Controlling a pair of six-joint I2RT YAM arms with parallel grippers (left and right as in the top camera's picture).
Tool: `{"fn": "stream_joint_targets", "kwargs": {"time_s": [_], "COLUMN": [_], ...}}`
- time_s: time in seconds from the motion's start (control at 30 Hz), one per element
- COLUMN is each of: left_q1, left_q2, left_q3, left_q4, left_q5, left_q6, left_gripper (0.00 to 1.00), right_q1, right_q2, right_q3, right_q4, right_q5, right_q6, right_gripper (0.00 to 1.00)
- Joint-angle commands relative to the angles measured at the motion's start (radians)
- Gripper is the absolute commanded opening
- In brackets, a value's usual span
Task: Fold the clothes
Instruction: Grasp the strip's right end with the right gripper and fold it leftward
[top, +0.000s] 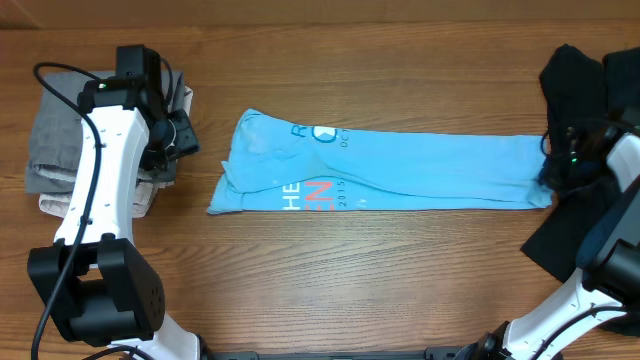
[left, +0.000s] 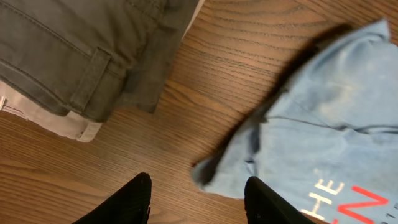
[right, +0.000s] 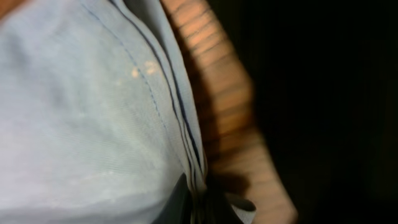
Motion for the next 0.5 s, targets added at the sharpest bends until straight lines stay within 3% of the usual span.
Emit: {"fn": "stream_joint_targets", "kwargs": {"time_s": [0.0, 0.3, 0.47], "left_q1": [0.004, 0.004, 0.004], "left_q2": [0.003, 0.003, 0.003], "left_q3": [-0.004, -0.004, -0.004], "left_q4": [-0.005, -0.005, -0.005], "left_q5": [0.021, 0.014, 0.015], "left_q6": [0.007, 0.012, 0.012], "left_gripper": [0.53, 0.64, 0.67], "right_q1": [-0.001, 0.06, 0.171], "right_q2": [-0.001, -0.008, -0.053], "right_q3": [0.132, 0.465, 0.511], "right_q4": [-0.061, -0.37, -0.443], "right_q5": [0.008, -0.106, -0.109], "right_q6": [0.0, -0.004, -0.025], "right_gripper": [0.04, 0.04, 0.04]}}
